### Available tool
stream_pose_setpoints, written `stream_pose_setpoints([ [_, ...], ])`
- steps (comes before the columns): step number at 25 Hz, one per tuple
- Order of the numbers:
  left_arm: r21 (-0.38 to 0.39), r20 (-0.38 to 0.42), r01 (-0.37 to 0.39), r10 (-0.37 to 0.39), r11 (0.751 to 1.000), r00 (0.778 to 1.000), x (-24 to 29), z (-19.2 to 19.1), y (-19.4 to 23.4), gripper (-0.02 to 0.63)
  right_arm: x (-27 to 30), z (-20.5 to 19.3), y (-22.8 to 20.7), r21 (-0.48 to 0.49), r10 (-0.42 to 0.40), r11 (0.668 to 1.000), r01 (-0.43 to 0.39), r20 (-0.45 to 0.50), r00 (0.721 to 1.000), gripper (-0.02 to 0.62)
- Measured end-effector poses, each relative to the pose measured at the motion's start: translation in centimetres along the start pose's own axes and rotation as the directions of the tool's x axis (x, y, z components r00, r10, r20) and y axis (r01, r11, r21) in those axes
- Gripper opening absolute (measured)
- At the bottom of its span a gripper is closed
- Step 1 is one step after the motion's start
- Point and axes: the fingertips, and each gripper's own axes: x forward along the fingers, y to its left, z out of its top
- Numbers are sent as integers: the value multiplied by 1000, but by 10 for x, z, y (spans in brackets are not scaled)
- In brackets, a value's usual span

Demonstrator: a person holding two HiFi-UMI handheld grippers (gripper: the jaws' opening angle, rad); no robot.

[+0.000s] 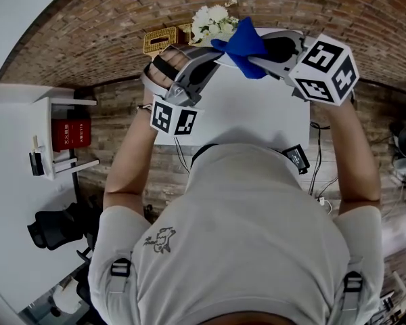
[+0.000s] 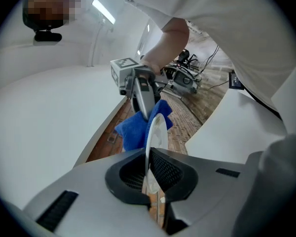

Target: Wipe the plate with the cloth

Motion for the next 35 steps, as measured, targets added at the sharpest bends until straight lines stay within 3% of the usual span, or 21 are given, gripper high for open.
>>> stream_pose_setpoints([
  [4,5,-8,-31,31,1000,999,-8,-3,12,18,-7,-15,-20,35,-32,999,33,-25,999,133],
  [9,27,50,-26,24,999,998,-14,19,15,18,-5,-40,-54,90,-66,993,73,-82,994,133],
  [17,77,138,-26,15,997,990,-12,55,15,18,22,-20,-68,-5,-65,998,65,-156,986,133],
  [28,75,122,-28,19,997,992,-2,49,16,18,24,39,-6,-108,46,993,-52,-58,997,132],
  [35,85,70,-43,37,995,997,-3,27,24,18,-2,35,0,-39,70,997,-69,11,998,130],
])
